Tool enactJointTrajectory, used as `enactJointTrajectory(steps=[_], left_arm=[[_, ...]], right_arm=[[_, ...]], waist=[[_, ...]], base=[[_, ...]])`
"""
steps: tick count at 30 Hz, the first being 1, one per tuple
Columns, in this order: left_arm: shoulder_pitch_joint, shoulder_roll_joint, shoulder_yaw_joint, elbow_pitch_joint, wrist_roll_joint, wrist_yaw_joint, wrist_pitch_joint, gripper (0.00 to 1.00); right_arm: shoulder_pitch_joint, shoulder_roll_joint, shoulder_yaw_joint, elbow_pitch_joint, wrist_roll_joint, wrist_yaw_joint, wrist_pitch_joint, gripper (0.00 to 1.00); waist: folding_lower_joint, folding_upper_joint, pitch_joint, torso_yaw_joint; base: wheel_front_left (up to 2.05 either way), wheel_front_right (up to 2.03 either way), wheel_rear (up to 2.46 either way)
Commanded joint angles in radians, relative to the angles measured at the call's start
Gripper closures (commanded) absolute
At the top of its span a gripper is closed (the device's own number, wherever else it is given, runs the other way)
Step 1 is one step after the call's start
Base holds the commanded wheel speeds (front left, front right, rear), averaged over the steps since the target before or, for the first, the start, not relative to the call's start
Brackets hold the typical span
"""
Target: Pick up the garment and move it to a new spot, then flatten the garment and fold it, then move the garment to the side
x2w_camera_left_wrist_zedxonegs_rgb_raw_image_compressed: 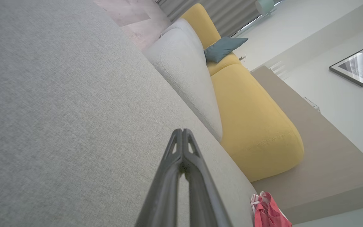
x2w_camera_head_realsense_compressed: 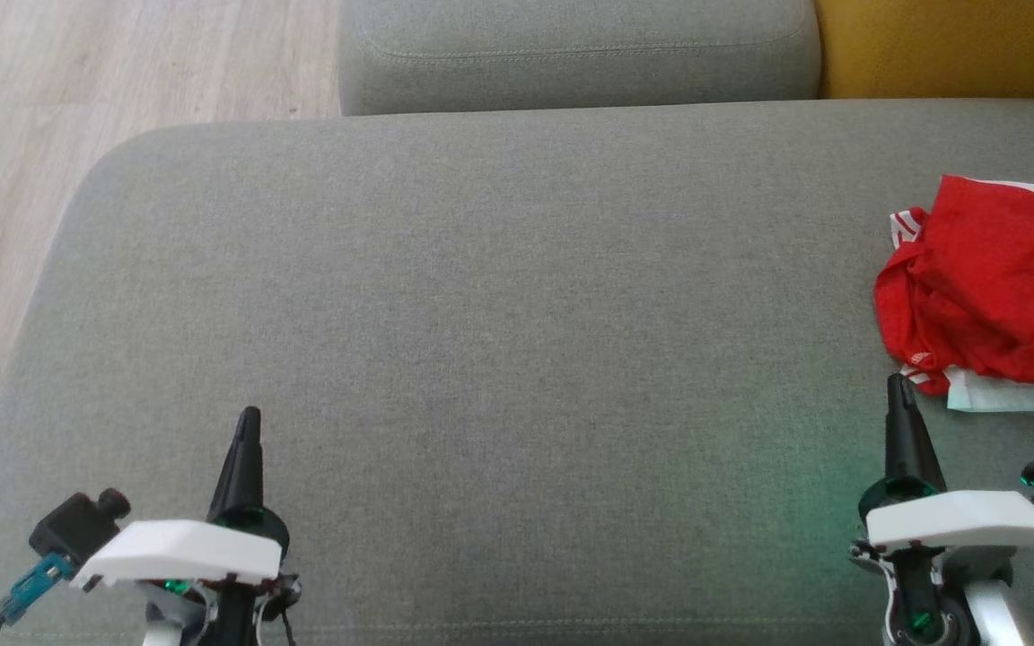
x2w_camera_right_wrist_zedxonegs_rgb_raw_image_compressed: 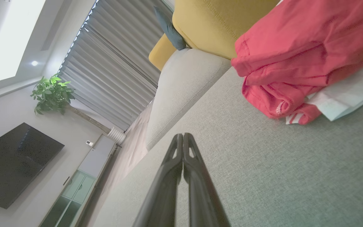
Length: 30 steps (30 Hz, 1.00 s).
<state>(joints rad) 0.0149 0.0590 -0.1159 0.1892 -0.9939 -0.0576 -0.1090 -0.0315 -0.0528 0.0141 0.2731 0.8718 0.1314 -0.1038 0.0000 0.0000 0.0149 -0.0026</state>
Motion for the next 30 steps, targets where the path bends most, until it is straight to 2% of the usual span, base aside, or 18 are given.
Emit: enactJointTrajectory(steps=[1,30], left_arm=[[-0.057,0.016,0.026,-0.027,-0.027,-0.009,0.006,1.0],[-0.085,0.018,0.097,0.009,-0.302,-0.037,0.087,1.0]], right_arm=[[-0.055,-0.02,0.001,-0.032,0.033,0.0,0.008,1.0],[-0.063,-0.022,-0.039,-0.032,0.357,-0.001,0.087,1.0]], waist=[[0.0,0.0,0.0,0.0],[0.0,0.0,-0.005,0.001]], base=[[0.0,0.0,0.0],[0.0,0.0,0.0]])
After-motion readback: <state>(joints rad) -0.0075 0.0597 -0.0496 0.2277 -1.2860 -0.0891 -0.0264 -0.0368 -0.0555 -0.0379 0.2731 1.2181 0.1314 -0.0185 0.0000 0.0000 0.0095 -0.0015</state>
